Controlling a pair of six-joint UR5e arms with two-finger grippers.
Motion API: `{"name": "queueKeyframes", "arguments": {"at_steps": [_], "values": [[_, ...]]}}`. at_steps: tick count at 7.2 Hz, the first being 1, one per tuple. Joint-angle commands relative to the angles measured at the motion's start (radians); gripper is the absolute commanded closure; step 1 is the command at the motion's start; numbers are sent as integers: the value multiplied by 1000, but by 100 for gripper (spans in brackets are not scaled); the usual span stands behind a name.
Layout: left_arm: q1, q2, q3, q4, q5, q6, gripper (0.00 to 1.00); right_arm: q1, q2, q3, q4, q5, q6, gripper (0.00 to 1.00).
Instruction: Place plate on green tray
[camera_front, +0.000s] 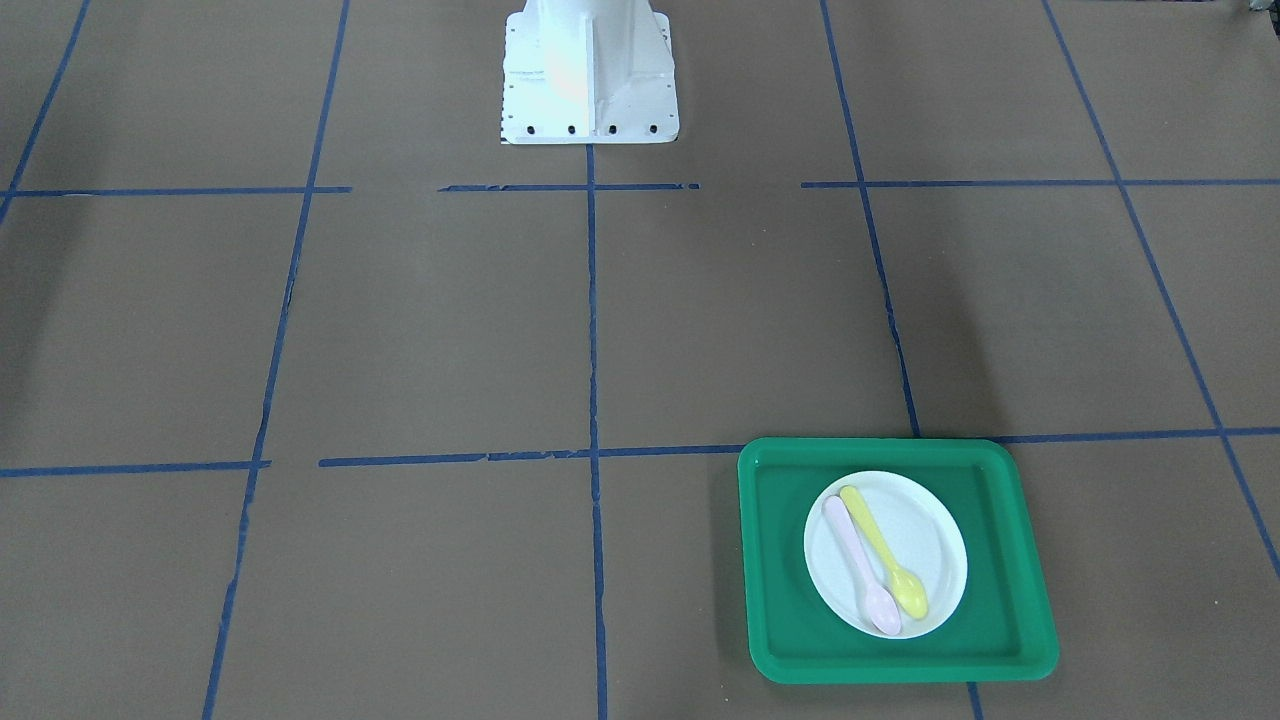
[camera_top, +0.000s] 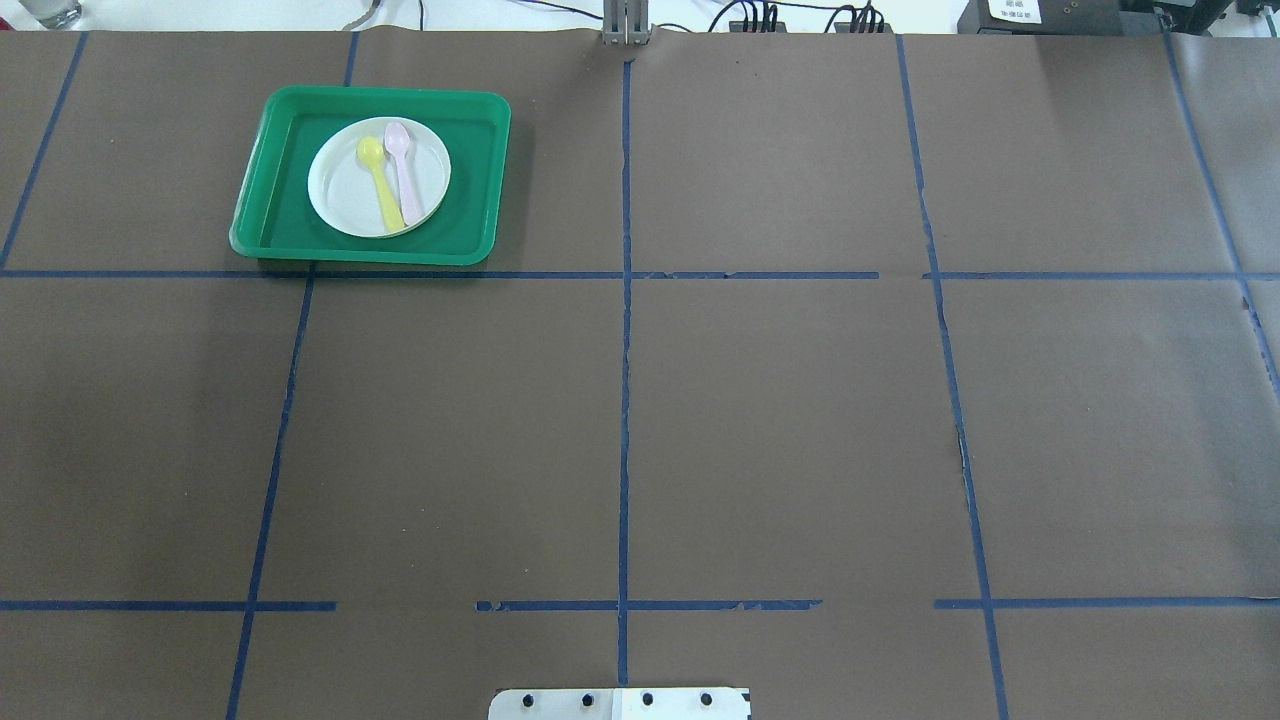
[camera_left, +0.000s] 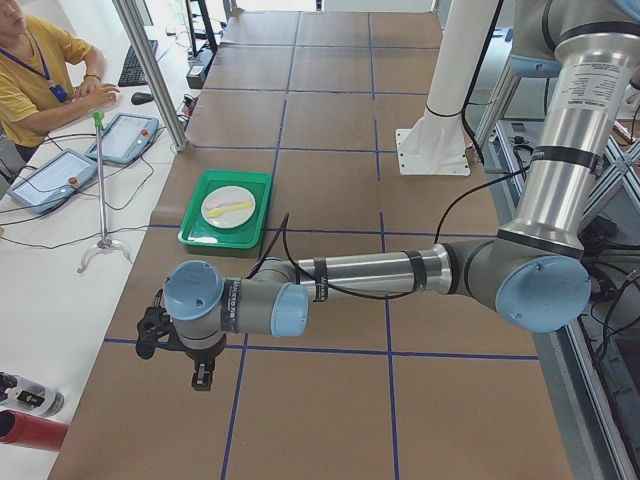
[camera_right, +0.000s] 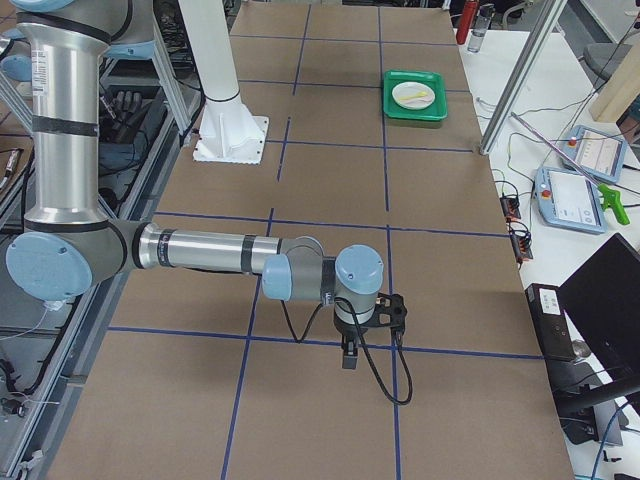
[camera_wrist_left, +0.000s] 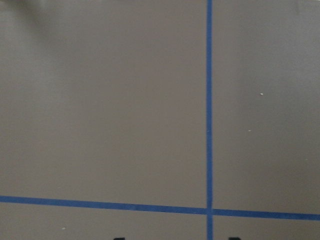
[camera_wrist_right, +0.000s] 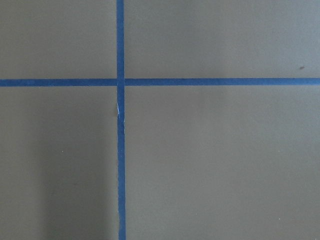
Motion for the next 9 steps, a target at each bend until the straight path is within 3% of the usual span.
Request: {"name": "queueKeyframes", "arguments": {"at_steps": [1, 5, 8, 9], "values": [[-35, 65, -62, 68, 6, 36, 2, 0, 0, 0, 0, 0, 0, 0], [-6, 125, -117, 29, -6, 24, 0, 0, 0, 0, 0, 0, 0, 0], [107, 318, -400, 55, -6, 19, 0, 0, 0, 0, 0, 0, 0, 0], [121, 320, -410, 60, -1, 30, 0, 0, 0, 0, 0, 0, 0, 0]]}}
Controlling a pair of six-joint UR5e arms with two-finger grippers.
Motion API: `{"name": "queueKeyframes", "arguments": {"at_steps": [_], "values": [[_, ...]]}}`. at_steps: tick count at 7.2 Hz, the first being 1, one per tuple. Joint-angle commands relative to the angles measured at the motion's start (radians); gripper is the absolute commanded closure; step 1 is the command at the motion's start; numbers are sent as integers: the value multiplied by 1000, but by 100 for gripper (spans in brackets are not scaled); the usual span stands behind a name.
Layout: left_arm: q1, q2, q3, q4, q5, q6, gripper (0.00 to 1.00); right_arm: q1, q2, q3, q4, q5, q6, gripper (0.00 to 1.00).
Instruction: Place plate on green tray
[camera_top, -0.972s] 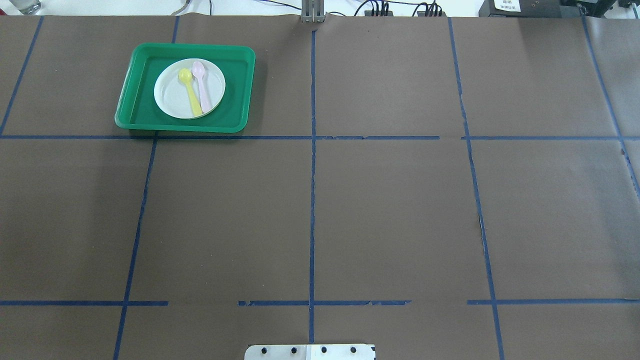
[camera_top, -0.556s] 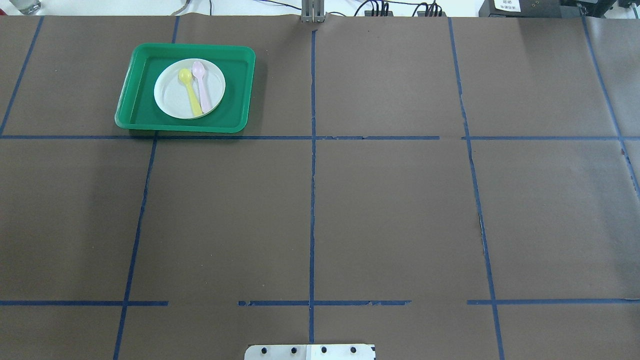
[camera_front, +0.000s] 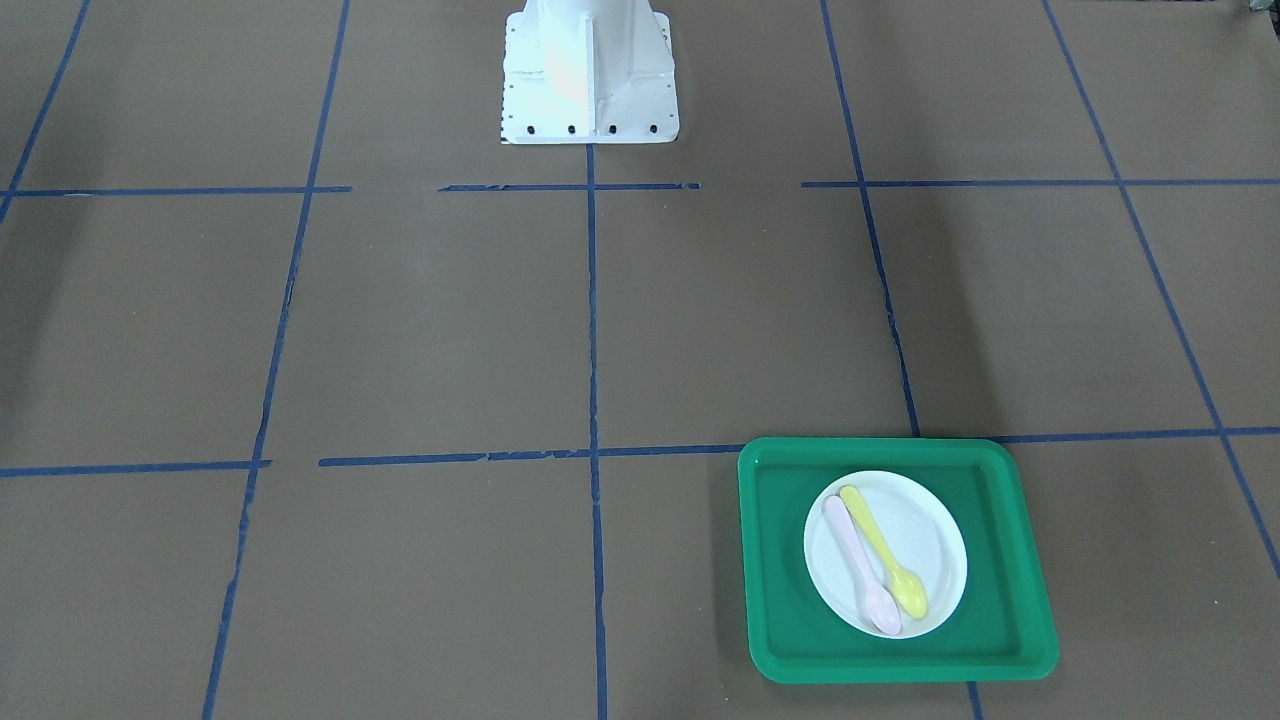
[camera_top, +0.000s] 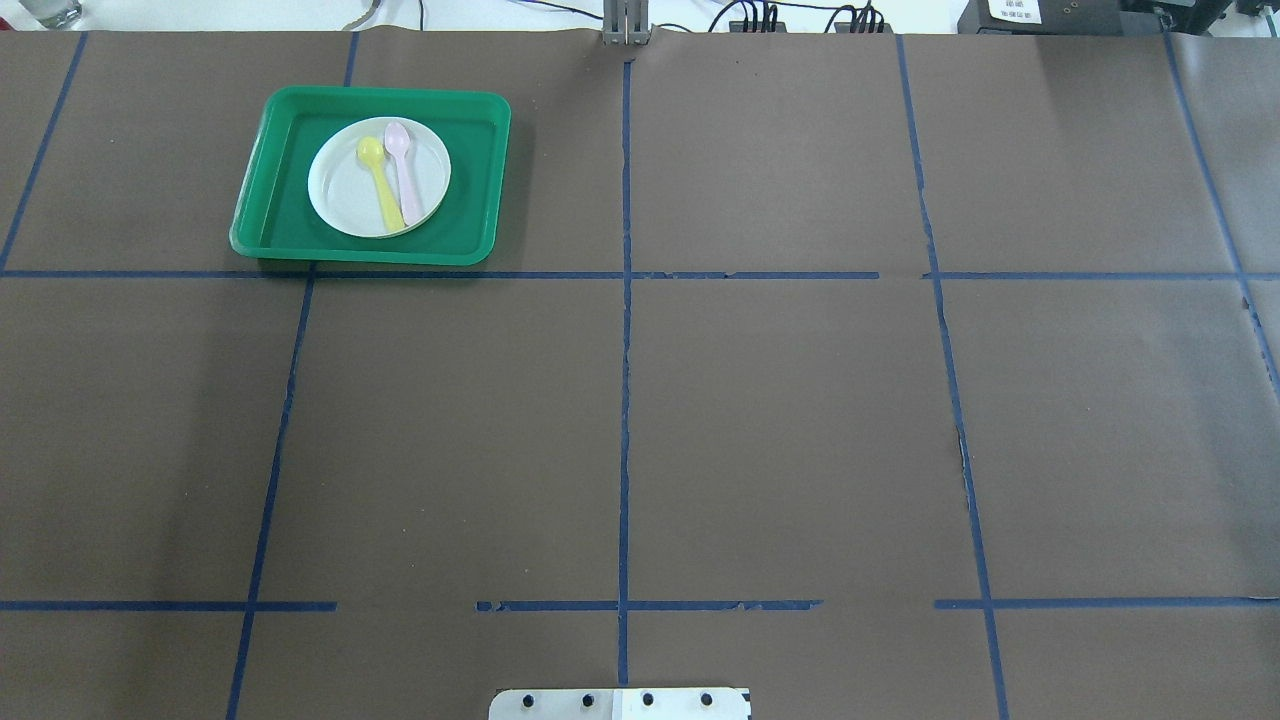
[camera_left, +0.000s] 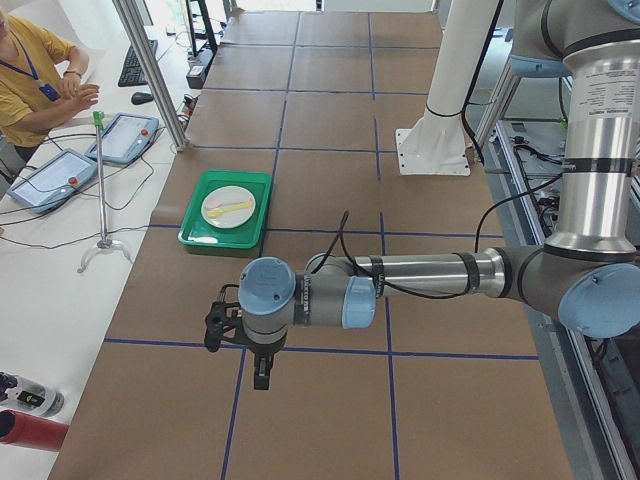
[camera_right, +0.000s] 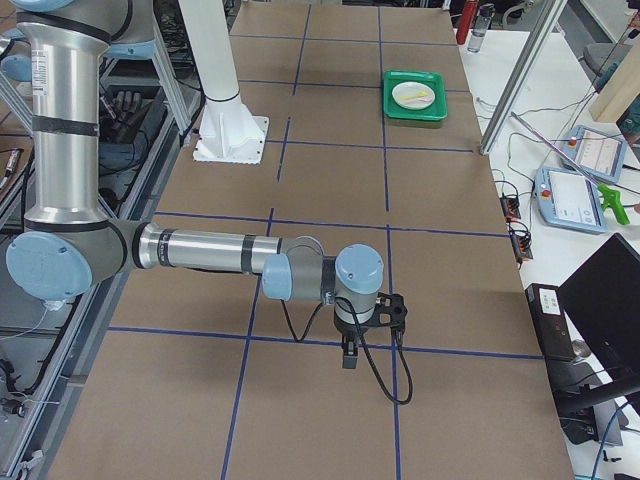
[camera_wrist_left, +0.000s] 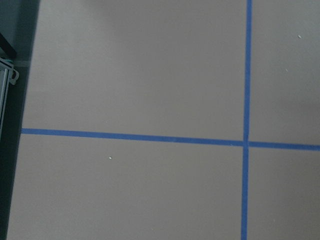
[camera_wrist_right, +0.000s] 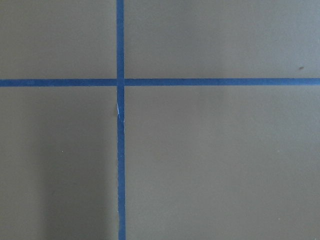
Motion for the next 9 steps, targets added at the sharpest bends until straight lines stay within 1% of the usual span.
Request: {"name": "queueKeyframes", "arguments": {"at_steps": [1, 3, 4, 5, 6, 8, 9], "values": [[33, 31, -64, 7, -1, 10, 0, 0, 0, 0, 0, 0, 0, 0], [47, 31, -122, 45, -8, 10, 0, 0, 0, 0, 0, 0, 0, 0], [115, 20, -130, 138, -26, 10, 0, 0, 0, 0, 0, 1, 0, 0], [116, 23, -141, 164, -27, 10, 0, 0, 0, 0, 0, 0, 0, 0], [119, 32, -129, 167, -28, 10, 0, 0, 0, 0, 0, 1, 0, 0], [119, 31, -121, 252, -22, 28, 0, 0, 0, 0, 0, 0, 0, 0], [119, 31, -101, 254, -21, 100, 0, 0, 0, 0, 0, 1, 0, 0]]}}
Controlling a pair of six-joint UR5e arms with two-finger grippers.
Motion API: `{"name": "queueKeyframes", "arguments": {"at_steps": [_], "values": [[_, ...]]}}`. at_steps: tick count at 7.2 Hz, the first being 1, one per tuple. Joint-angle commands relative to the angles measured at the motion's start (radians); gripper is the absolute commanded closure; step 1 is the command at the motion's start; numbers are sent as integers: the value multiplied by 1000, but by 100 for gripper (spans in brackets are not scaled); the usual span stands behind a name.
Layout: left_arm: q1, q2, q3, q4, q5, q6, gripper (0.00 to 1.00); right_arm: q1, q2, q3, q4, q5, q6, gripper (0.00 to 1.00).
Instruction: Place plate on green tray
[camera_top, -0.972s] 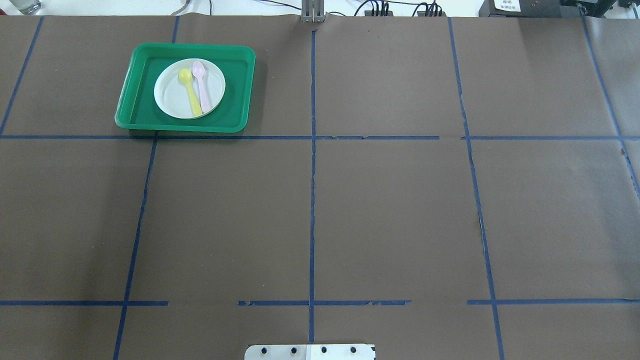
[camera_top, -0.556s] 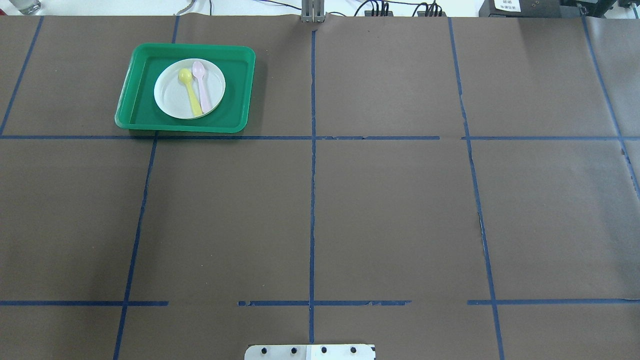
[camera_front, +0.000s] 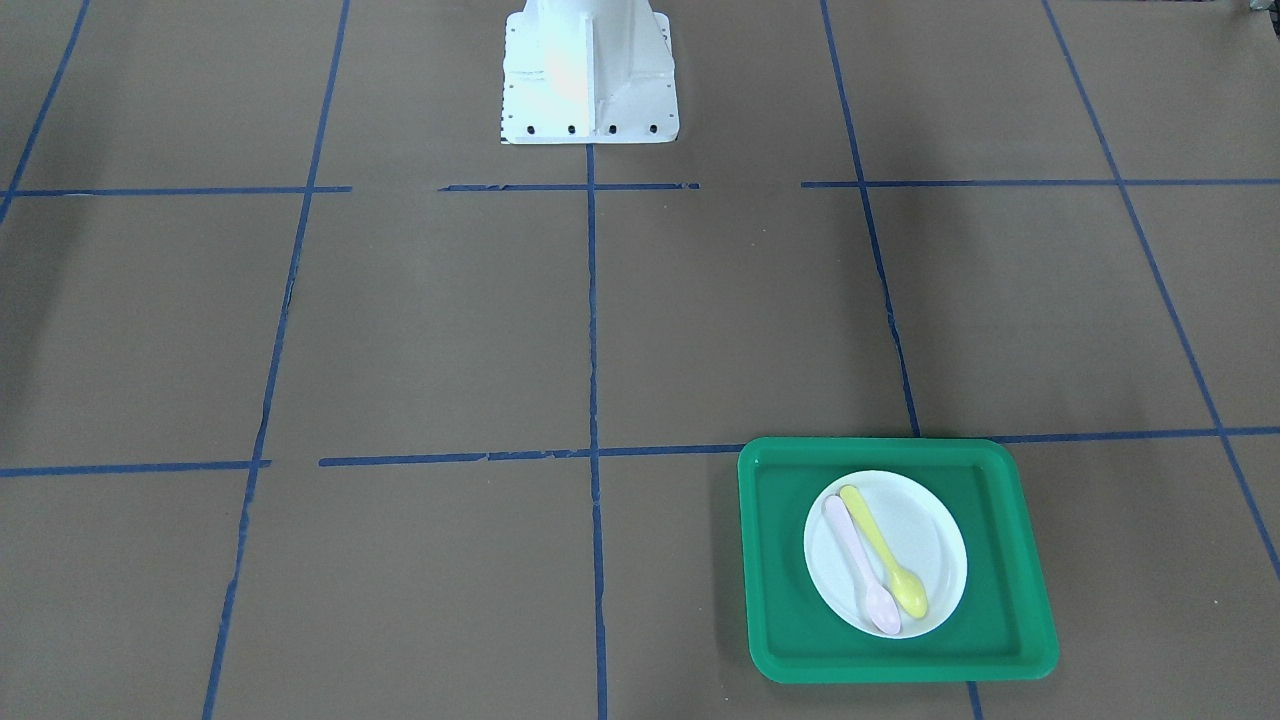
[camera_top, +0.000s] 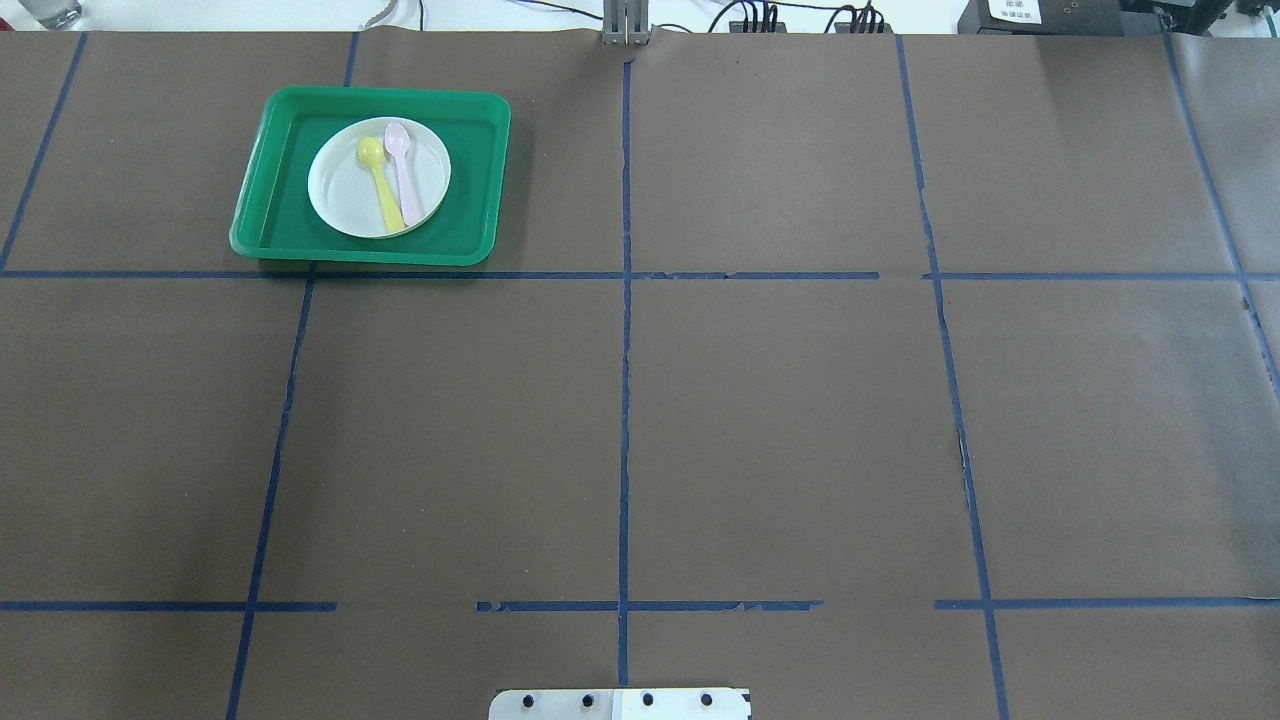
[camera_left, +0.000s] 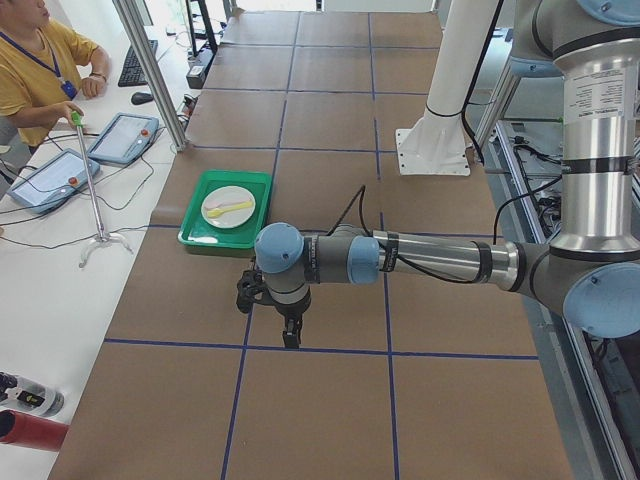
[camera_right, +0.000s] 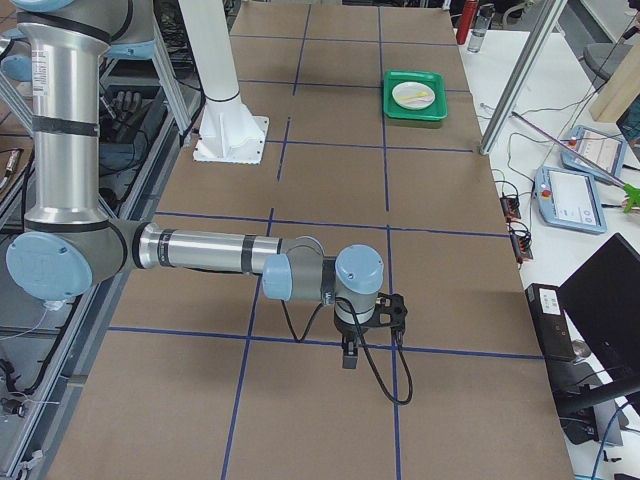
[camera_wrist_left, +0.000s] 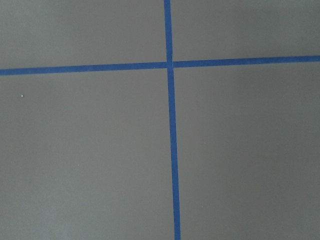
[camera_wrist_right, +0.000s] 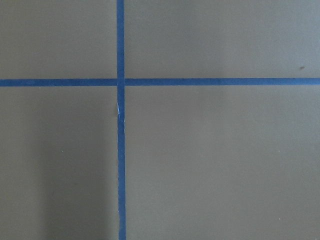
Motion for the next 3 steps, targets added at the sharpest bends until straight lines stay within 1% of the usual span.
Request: {"name": "queueKeyframes", "arguments": {"at_steps": [1, 3], "values": [[1, 2, 21, 19, 5, 68, 0, 0, 0, 0, 0, 1, 0, 0], [-1, 4, 16, 21, 5, 68, 0, 0, 0, 0, 0, 1, 0, 0]]}}
